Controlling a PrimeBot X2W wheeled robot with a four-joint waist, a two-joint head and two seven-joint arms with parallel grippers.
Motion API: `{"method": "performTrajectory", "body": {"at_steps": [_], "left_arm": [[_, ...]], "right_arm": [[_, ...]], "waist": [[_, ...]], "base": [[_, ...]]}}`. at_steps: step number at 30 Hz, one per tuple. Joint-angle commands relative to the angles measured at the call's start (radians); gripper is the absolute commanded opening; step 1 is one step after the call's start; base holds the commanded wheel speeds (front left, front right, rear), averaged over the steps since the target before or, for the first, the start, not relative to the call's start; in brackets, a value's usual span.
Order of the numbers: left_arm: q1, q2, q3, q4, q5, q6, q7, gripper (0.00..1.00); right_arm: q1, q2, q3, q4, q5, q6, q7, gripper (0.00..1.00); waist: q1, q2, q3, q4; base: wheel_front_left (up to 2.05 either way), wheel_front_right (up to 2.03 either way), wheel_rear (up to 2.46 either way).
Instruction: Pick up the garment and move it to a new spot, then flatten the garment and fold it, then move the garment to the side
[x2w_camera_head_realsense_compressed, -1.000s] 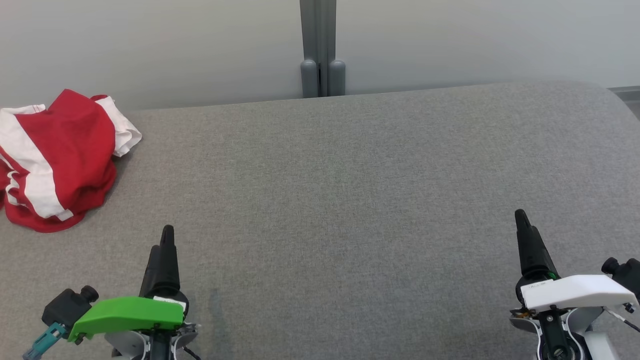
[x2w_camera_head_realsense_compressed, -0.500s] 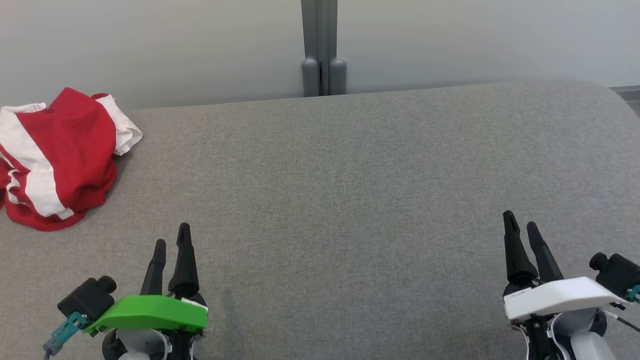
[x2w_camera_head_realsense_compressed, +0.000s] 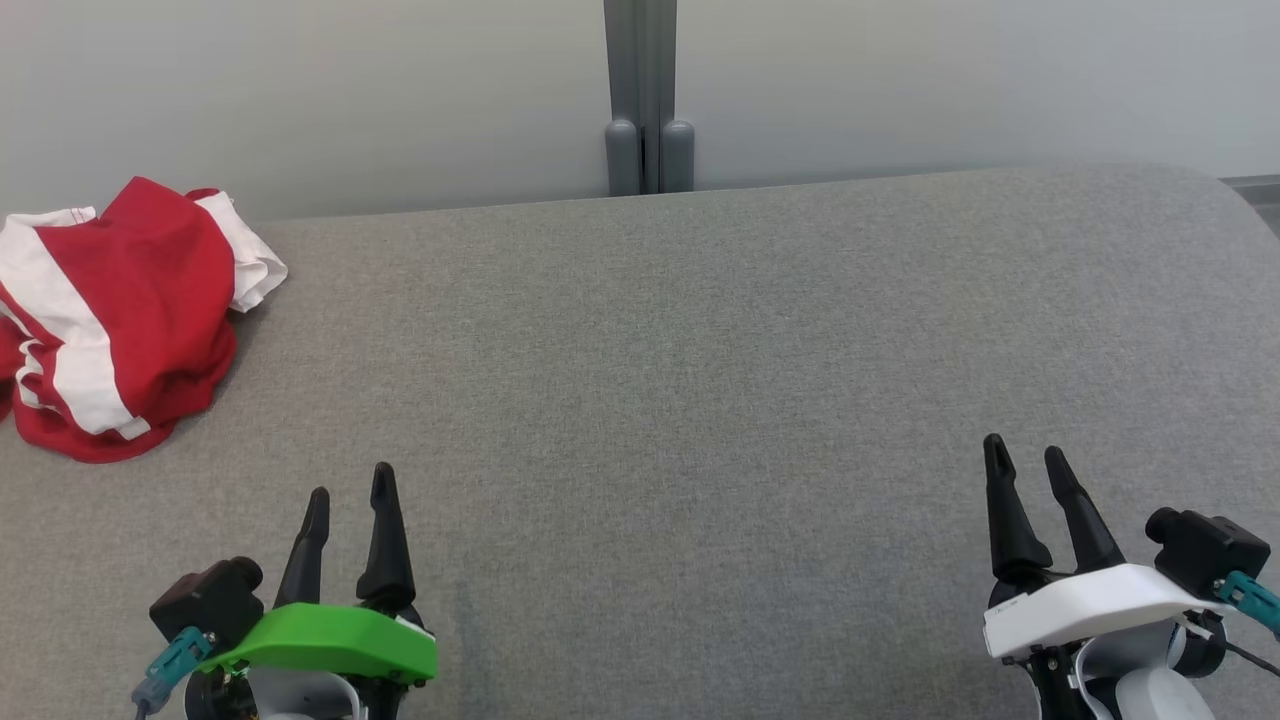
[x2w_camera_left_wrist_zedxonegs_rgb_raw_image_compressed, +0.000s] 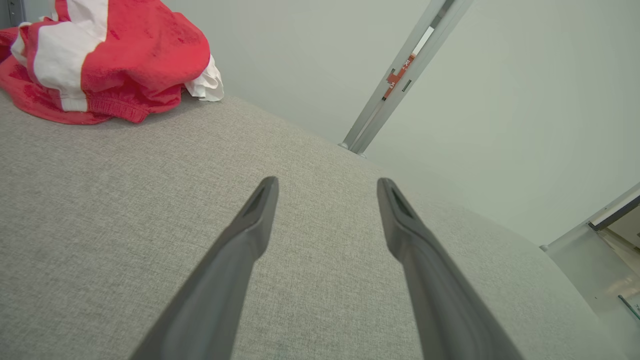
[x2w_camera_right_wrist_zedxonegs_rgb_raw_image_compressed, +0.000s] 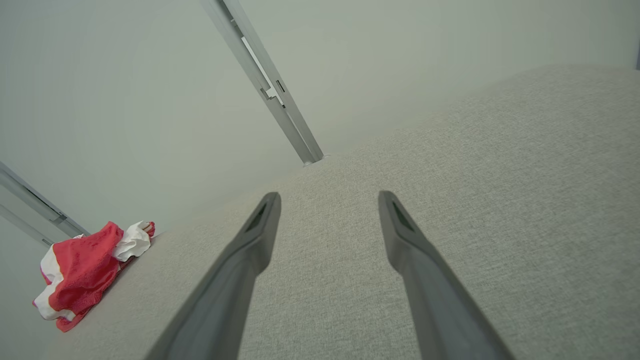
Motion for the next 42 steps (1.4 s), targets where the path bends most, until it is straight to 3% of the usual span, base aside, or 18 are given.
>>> {"method": "performTrajectory", "body": {"at_steps": [1,22,42], "left_arm": [[0.002,0.007,-0.004,-0.005,0.029,0.006,-0.010,1.00],[0.012,0.009,-0.022,0.028,0.234,0.020,-0.060,1.00],[0.020,0.010,-0.047,0.101,0.356,0.033,-0.098,1.00]], "right_arm": [[0.005,-0.006,0.002,-0.006,-0.035,0.003,-0.011,1.00],[0.010,-0.007,0.021,0.025,-0.258,0.003,-0.061,1.00],[0.019,-0.008,0.030,0.052,-0.440,0.002,-0.099,1.00]], "waist": [[-0.0001,0.0000,0.000,0.000],[-0.0001,0.0000,-0.001,0.003],[-0.0001,0.0000,-0.009,0.008]], "base": [[0.00,0.00,0.00],[0.00,0.00,0.00],[0.00,0.00,0.00]]}}
